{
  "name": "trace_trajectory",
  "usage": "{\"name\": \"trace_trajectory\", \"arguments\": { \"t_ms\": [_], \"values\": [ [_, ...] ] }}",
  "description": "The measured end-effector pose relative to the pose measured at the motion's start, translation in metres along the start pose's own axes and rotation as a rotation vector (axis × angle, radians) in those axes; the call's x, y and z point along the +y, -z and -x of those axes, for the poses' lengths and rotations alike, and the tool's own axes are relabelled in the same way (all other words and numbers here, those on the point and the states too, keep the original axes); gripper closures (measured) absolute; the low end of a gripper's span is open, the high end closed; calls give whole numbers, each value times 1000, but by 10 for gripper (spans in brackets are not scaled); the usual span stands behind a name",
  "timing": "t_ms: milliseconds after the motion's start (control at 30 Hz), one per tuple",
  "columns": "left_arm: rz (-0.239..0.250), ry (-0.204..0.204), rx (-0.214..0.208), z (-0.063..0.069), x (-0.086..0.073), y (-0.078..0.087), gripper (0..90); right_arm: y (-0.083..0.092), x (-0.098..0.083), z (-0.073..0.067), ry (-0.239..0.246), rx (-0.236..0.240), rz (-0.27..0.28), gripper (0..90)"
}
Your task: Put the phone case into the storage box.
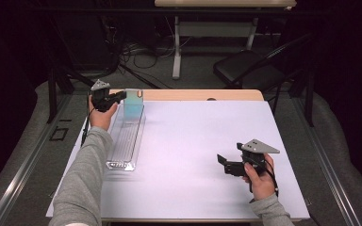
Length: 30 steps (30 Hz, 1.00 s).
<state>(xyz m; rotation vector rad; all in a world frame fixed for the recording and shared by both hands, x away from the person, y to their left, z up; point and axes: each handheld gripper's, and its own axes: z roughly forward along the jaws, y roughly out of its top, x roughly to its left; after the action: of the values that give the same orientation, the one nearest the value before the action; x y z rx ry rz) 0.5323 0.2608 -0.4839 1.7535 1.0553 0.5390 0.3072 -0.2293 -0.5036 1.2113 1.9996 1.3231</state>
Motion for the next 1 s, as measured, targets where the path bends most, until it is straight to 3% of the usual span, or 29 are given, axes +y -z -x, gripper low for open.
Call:
{"name": "trace_trajectory", "arguments": {
  "t_ms": [433,1000],
  "values": [
    [1,-8,-2,-1,0,0,838,-1,-1,0,1,1,-1,103],
    [-14,-3,31,-6,-2,0,830,-2,-1,-2,0,5,-14,103]
  ]
}}
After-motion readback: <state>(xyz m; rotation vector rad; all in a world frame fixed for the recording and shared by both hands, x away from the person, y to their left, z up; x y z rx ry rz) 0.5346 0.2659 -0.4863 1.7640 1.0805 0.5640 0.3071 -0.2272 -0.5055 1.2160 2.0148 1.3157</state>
